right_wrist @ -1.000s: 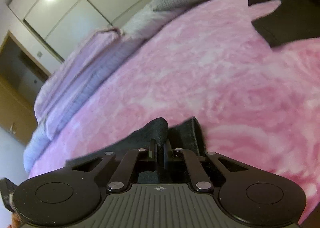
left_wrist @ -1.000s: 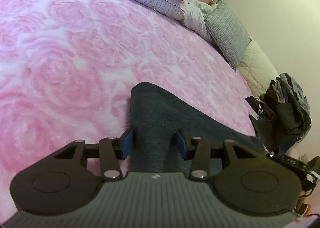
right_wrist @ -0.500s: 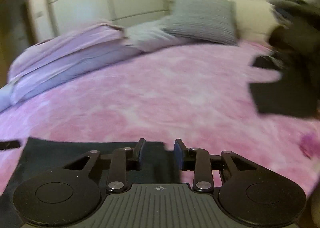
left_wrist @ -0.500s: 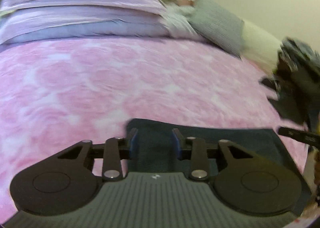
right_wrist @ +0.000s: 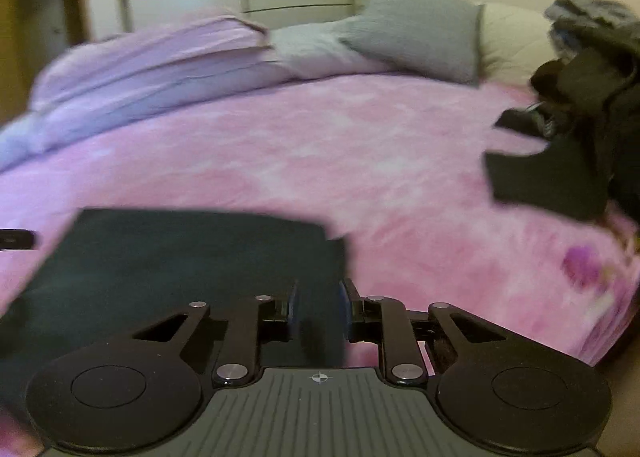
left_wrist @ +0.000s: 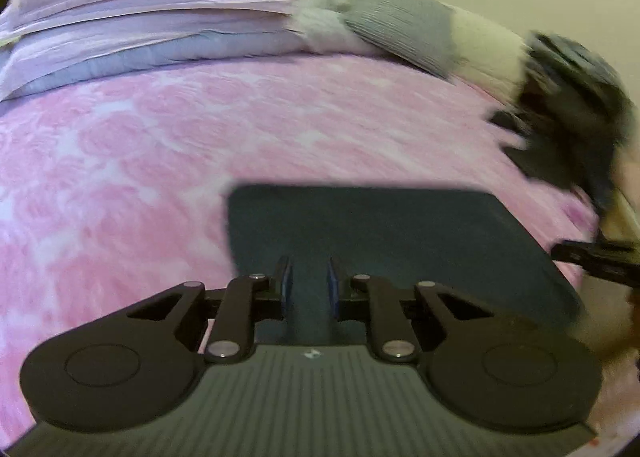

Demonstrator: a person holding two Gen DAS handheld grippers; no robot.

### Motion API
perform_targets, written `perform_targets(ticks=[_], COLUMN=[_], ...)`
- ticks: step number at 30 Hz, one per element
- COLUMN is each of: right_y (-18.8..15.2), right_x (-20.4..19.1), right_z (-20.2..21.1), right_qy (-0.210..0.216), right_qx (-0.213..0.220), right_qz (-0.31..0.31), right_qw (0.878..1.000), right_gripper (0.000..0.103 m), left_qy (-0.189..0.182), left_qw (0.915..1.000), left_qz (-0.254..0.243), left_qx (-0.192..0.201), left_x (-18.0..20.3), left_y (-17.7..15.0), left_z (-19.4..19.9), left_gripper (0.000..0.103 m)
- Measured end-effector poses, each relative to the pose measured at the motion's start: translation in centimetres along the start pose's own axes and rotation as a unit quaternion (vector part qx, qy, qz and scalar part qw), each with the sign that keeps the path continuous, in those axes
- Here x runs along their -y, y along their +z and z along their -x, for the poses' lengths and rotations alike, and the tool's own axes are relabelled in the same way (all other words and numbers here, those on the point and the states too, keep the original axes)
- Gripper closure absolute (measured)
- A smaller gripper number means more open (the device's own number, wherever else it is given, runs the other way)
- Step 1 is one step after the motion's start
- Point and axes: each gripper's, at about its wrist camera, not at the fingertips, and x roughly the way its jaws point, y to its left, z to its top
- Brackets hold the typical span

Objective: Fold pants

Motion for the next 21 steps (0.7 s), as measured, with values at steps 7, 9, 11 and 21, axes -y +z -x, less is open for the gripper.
perform_targets(ticks=[7, 9, 11, 21], right_y=[-3.9, -3.6, -4.0, -5.9], right_x=[-1.5, -2.0, -2.3, -5.6], right_z=[1.9, 2.4, 3.2, 10.4], right_qy=[-0.017, -0.026, -0.037, -0.005], right_qx=[-0.045, -0.064, -0.074, -0.024], right_qz=[0.006, 0.010, 0.014, 0.009], right_qw=[0.999, 0.998, 0.996, 1.000], right_gripper=[0.086, 0.084, 0.081, 0.045], left_qy=[0.051, 0.062, 0.074, 0.075], left_qw=[0.9977, 0.9964, 0.9954, 0.9960], left_qz=[-0.008, -0.008, -0.010, -0.042], left_qx=[-0.043, -0.056, -0.060, -0.023], left_x=[3.5, 4.3, 5.2, 8.7], left_y=[-6.3, -6.2, -6.1, -7.2], left_z=[2.0, 3.3, 4.6, 10.8], left_gripper=[0.088, 0.088, 0.088, 0.071])
